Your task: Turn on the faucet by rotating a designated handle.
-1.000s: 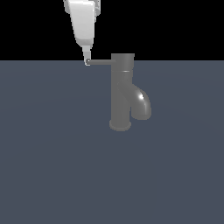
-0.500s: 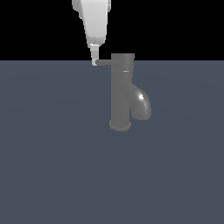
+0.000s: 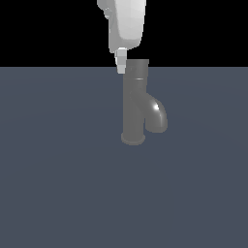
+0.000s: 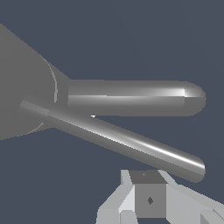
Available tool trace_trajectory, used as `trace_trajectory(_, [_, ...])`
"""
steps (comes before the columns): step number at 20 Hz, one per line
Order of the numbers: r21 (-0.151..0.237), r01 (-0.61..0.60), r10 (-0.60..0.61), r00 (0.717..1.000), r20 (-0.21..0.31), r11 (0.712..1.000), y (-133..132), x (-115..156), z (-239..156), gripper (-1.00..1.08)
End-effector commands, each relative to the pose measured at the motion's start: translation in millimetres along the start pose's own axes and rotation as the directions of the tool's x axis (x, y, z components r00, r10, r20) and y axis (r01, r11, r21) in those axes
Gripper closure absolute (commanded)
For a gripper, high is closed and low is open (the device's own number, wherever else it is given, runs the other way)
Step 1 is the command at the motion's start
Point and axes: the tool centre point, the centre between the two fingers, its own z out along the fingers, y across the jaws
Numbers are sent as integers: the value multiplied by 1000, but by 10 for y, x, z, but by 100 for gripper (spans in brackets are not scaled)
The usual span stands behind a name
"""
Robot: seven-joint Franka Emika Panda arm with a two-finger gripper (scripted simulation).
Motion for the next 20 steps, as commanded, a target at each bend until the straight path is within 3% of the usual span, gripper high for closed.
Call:
trace_trajectory(1, [-3, -14, 14, 1000, -1, 1000, 105, 154, -2, 108])
trace_trajectory(4, [-3, -14, 14, 1000, -1, 1000, 167, 221, -2, 108])
trace_trajectory(5, [-1, -2, 2, 1000, 0, 1000, 114, 128, 1, 108])
trace_trajectory(20, [-3, -11, 11, 1000, -1, 1000, 97, 1026, -1, 108])
